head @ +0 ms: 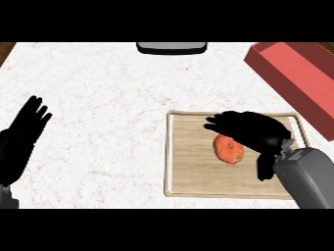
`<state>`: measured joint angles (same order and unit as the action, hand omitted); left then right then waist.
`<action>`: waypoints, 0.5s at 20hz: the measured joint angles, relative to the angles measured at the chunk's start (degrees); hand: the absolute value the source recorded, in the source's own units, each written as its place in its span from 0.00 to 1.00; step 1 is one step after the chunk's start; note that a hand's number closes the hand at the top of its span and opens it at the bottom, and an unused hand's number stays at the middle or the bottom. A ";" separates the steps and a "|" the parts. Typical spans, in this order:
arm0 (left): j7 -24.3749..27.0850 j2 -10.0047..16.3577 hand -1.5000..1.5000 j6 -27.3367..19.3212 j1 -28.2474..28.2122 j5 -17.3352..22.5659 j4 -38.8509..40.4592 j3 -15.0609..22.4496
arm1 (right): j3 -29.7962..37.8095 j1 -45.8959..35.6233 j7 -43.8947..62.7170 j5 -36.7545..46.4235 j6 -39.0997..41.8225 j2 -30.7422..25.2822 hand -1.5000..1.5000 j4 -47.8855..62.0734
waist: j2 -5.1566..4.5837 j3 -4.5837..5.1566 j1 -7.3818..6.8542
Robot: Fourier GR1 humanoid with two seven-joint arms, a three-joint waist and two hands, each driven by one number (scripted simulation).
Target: Pick the squash from the tray and place it in the cardboard box
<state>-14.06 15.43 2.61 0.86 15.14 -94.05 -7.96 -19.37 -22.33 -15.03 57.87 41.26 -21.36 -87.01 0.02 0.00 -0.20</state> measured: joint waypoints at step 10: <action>-0.89 -1.22 0.50 0.89 0.63 -1.26 -0.37 -1.02 | -0.74 -0.41 -1.72 5.79 -1.38 2.84 0.00 4.80 | -0.02 0.00 -0.02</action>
<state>-14.95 14.21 3.50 1.49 13.88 -94.42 -8.98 -20.11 -22.74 -16.74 63.65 39.87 -18.52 -82.21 0.00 0.00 -0.22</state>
